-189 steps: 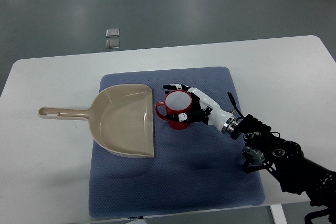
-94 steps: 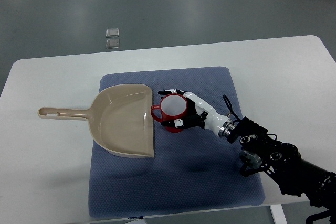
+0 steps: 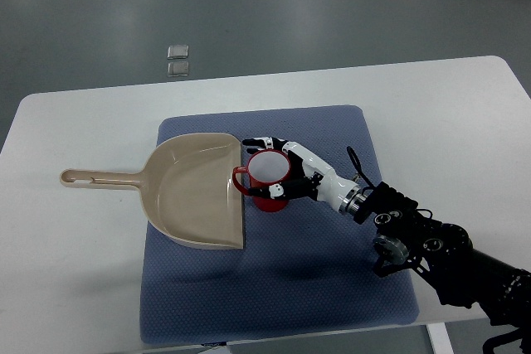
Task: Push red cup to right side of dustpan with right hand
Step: 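Keep pushing the red mug until it touches the dustpan's edge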
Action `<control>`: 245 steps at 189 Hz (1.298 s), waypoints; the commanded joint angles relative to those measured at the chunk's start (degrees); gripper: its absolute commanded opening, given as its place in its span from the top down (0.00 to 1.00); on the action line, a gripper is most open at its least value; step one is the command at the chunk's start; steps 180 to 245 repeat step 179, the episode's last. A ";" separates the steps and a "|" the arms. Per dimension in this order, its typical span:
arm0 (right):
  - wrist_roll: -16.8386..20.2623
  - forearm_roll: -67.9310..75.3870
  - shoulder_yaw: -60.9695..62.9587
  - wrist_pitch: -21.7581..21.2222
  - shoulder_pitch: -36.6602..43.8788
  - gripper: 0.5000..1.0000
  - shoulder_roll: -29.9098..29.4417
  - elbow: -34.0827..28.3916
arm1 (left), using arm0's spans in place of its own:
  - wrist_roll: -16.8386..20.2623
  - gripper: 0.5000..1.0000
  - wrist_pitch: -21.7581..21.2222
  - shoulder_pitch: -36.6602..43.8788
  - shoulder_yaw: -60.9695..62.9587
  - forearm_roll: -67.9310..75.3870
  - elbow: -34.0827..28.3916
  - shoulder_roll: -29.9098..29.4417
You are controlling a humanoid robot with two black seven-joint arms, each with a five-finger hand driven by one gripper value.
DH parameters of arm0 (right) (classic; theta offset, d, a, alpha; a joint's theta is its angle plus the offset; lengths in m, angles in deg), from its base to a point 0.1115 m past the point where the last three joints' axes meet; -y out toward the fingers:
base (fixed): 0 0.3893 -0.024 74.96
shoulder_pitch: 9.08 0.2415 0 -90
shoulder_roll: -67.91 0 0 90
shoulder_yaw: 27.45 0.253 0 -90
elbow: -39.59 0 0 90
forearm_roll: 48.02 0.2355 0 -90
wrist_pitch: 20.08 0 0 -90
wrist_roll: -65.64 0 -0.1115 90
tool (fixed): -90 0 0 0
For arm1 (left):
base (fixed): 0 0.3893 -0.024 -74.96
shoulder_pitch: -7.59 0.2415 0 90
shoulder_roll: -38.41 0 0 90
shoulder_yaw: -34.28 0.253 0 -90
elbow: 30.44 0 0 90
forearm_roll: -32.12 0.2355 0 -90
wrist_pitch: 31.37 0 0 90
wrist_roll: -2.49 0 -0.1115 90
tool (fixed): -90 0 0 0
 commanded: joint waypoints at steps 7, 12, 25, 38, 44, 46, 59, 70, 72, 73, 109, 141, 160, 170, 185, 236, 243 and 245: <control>0.00 4.72 0.17 -1.15 0.60 0.14 0.00 0.00 | -0.01 0.00 0.01 -0.05 0.00 0.00 -0.01 0.00; 0.00 5.69 0.26 -1.59 0.86 0.14 0.00 0.00 | -0.02 0.00 0.01 -0.05 0.00 0.00 -0.01 0.00; 0.00 8.76 0.96 -3.52 1.30 0.14 0.00 0.00 | -0.02 0.00 0.01 -0.05 0.00 0.00 -0.01 0.00; 0.00 10.61 1.75 -5.37 1.48 0.14 0.00 0.00 | -0.02 0.00 0.01 -0.05 0.00 0.00 -0.01 0.00; 0.00 11.40 2.45 -6.25 1.57 0.14 0.00 -0.09 | -0.02 0.00 0.01 0.04 0.00 0.00 -0.01 0.00; 0.00 11.58 2.63 -6.51 1.65 0.14 0.00 -0.09 | -0.02 0.00 0.01 -0.05 0.00 0.00 0.08 0.00; 0.00 12.72 4.12 -8.01 2.09 0.14 0.00 -0.09 | -0.02 0.00 0.01 0.04 0.09 0.00 0.08 0.00; 0.00 13.87 4.91 -8.89 2.45 0.14 0.35 0.00 | -0.02 0.00 0.01 -0.05 0.09 0.00 0.08 0.00; 0.00 14.04 5.09 -8.98 2.53 0.14 0.53 0.00 | -0.02 0.00 0.01 -0.05 0.09 0.00 0.08 0.00; 0.00 14.30 5.26 -8.98 2.71 0.14 0.79 0.00 | -0.02 0.00 0.01 0.04 0.09 0.00 0.08 0.00; 8.36 27.04 10.54 -8.10 5.61 0.14 3.78 2.02 | -0.02 0.00 0.01 -0.05 0.09 0.00 0.08 0.00; 20.06 45.94 12.12 -5.20 7.19 0.13 5.98 5.01 | -0.02 0.00 0.01 -0.05 0.26 0.00 0.08 0.00; 19.44 48.67 12.82 -7.57 6.66 0.13 7.03 5.10 | -0.02 0.00 0.01 -0.05 0.26 0.00 0.08 0.00; 18.48 48.67 12.91 -10.03 6.58 0.13 7.30 5.27 | -0.02 0.00 0.01 -0.05 0.26 0.00 0.08 0.00; 16.72 48.67 12.91 -10.74 6.58 0.13 7.56 5.27 | -0.02 0.00 0.01 -0.05 0.26 0.00 0.08 0.00; 16.72 48.67 12.91 -10.74 6.58 0.13 7.56 5.27 | -0.02 0.00 0.01 -0.05 0.26 0.00 0.08 0.00; 16.72 48.67 12.91 -10.74 6.58 0.13 7.56 5.27 | -0.02 0.00 0.01 -0.05 0.26 0.00 0.08 0.00; 16.72 48.67 12.91 -10.74 6.58 0.13 7.56 5.27 | -0.02 0.00 0.01 -0.05 0.26 0.00 0.08 0.00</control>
